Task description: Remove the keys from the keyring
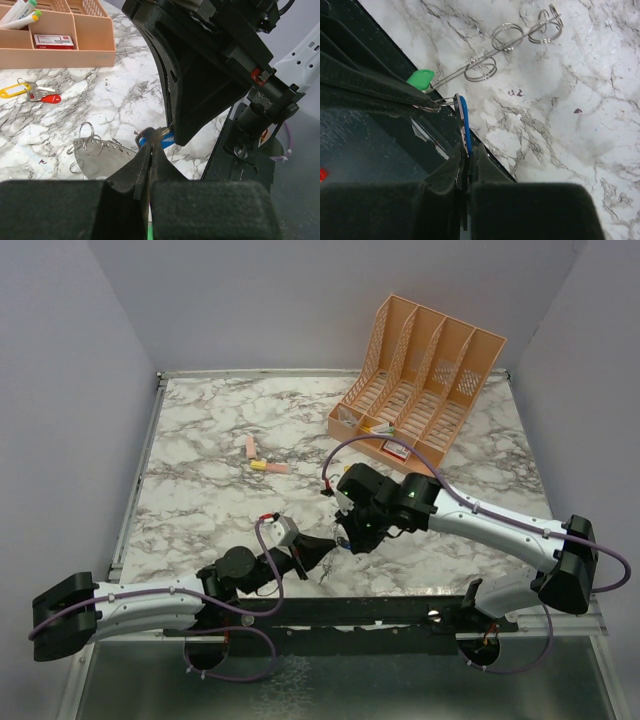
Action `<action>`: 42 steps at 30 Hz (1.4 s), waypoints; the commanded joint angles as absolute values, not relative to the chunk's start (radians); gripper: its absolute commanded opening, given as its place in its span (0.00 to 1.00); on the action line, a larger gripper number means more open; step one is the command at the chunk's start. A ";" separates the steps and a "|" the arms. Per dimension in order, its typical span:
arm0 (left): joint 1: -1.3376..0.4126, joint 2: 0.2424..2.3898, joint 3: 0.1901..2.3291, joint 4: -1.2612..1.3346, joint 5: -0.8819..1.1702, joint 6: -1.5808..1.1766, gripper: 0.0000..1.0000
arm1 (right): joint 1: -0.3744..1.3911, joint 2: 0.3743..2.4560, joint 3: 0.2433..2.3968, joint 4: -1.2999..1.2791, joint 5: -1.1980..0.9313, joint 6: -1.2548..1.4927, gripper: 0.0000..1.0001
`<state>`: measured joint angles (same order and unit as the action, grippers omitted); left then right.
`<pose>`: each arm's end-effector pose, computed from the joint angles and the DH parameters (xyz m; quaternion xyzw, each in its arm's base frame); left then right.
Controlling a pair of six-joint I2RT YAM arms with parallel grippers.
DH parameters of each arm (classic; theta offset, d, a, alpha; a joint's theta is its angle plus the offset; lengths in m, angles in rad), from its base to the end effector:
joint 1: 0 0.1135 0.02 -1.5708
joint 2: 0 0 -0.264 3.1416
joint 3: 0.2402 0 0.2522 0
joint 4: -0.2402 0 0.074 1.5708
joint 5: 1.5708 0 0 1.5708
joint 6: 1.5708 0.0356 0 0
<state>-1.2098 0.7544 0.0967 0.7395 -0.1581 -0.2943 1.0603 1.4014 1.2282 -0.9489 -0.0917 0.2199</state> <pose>0.0642 -0.1542 0.2010 0.2464 0.6316 -0.4618 0.5720 0.1313 0.2412 0.2920 -0.4066 0.8850 0.1686 0.1516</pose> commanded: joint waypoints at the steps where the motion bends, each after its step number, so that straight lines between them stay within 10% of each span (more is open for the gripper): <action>1: -1.212 0.777 0.096 0.854 -0.130 -0.311 0.00 | 1.057 1.399 1.200 -0.840 -0.217 0.234 0.00; 14: -1.211 0.692 0.037 0.875 -0.152 -0.286 0.00 | 1.057 1.359 1.171 -0.815 -0.213 0.163 0.01; 26: -1.213 0.614 -0.021 0.913 -0.110 -0.213 0.00 | 1.057 0.998 0.841 -0.480 -0.159 -0.027 0.51; 42: -1.214 0.636 -0.021 0.971 0.046 -0.183 0.00 | 0.967 0.761 0.535 0.078 -0.374 -0.206 0.50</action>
